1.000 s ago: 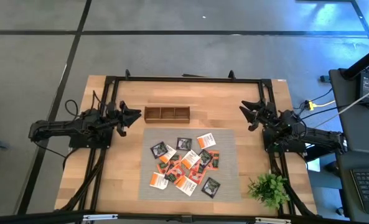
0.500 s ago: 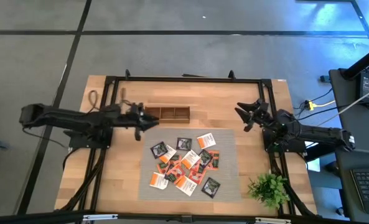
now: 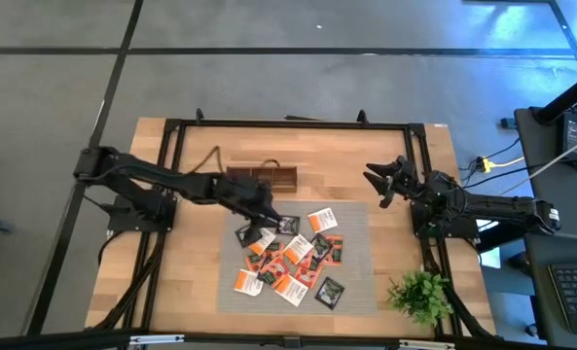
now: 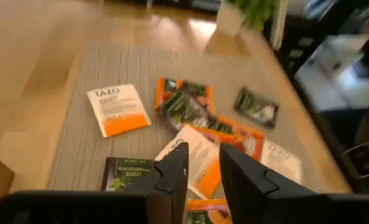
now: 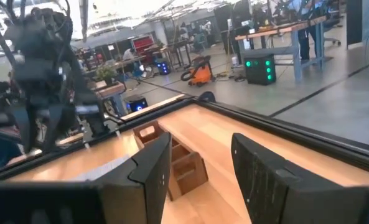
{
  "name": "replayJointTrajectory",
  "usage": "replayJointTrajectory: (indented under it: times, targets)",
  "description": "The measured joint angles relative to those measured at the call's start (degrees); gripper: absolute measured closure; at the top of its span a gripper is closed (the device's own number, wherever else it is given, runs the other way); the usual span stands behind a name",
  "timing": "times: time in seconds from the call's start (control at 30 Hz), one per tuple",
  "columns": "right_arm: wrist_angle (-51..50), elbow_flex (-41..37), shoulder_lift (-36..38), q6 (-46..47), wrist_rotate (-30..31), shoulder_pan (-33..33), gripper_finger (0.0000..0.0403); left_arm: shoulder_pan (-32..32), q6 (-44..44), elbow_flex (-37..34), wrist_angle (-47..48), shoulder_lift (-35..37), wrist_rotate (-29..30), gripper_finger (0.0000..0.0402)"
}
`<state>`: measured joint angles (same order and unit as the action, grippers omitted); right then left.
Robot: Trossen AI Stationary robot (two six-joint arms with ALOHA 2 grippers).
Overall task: Pick & Place Tea
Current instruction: Put the white orange tea bag into the right section of the wooden organizer
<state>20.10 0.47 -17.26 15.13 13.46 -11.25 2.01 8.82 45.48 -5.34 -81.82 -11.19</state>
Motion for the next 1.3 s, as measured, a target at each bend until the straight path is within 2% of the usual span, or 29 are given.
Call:
replayJointTrajectory:
  times: [0.17, 0.27, 0.4, 0.53, 0.63, 0.9, 0.97, 1.07, 1.3]
  targets:
    - [0.08, 0.0, 0.0, 1.34, -0.03, 0.0, 0.0233, 1.54, -6.2, 2.04, -0.33, -6.1, 1.18, 0.0361]
    - [0.08, 0.0, 0.0, 1.36, -0.03, 0.0, 0.0233, 1.95, -6.79, 2.82, -0.42, -8.12, 3.52, 0.0391]
    - [0.16, 0.01, 0.0, 1.4, -0.03, 0.01, 0.0233, 2.03, -7.04, 3.16, -0.48, -10.35, 5.39, 0.0397]
    - [0.78, 0.0, 0.0, 1.16, 0.29, 0.0, 0.0233, 2.06, -6.13, 3.15, -1.06, -12.58, 9.72, 0.0399]
    - [1.79, 0.01, 0.0, 1.23, 0.34, 0.0, 0.0233, 2.02, -4.34, 3.14, -5.51, -14.33, 12.06, 0.0399]
    - [2.03, 0.0, 0.0, 1.13, 0.41, 0.0, 0.0233, 1.79, -6.9, 3.25, -27.03, -22.24, 12.19, 0.0399]
    - [2.01, 0.0, 0.0, 1.19, 0.41, 0.0, 0.0233, 1.46, -6.68, 4.71, -29.69, -24.91, 12.19, 0.04]
    - [1.97, 0.01, 0.0, 1.18, 0.41, 0.0, 0.0233, 1.16, -6.24, 8.92, -28.42, -29.02, 12.23, 0.0399]
    - [1.2, 0.01, 0.0, 1.17, 0.41, 0.0, 0.0233, 1.18, -7.57, 19.87, -11.21, -35.42, 15.16, 0.0399]
